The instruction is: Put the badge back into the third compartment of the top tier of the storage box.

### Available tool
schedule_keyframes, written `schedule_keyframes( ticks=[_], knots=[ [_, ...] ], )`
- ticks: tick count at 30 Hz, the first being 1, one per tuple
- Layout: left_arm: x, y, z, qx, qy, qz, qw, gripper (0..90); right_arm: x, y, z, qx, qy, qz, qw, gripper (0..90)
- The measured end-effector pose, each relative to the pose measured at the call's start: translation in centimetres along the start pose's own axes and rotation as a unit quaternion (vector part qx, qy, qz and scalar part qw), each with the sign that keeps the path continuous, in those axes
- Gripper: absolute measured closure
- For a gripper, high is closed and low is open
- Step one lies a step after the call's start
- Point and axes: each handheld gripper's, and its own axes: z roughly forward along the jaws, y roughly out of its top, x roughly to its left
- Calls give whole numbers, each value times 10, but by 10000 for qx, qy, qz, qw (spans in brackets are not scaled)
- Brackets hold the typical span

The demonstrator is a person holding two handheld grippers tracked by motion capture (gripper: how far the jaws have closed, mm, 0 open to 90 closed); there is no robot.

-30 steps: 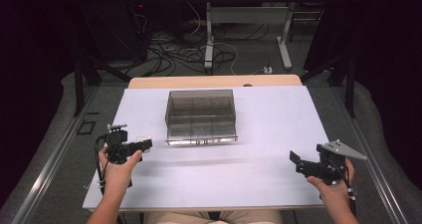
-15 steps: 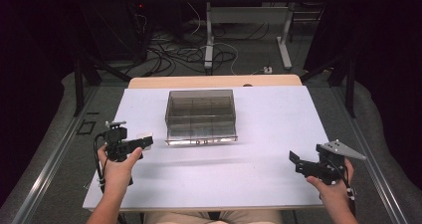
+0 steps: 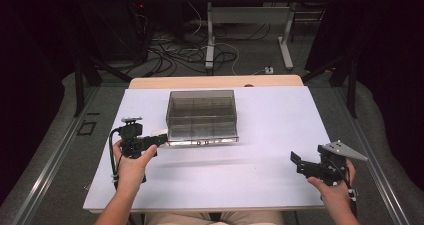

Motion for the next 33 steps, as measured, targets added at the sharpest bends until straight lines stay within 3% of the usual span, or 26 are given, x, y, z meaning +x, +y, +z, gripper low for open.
schedule_keyframes(
  ticks=[17, 26, 33],
  knots=[
    [-46, 24, 8, -3, -113, 258, 9996, 331, -1, 0, 0, 4, 31, 36, 10000, 0],
    [-63, 33, 13, 23, -114, 422, 9990, 332, -2, 0, -1, 14, -5, 10, 10000, 0],
    [-75, 38, 16, -20, -123, 429, 9990, 331, -1, 0, -1, 20, 10, 14, 10000, 0]
  ],
)
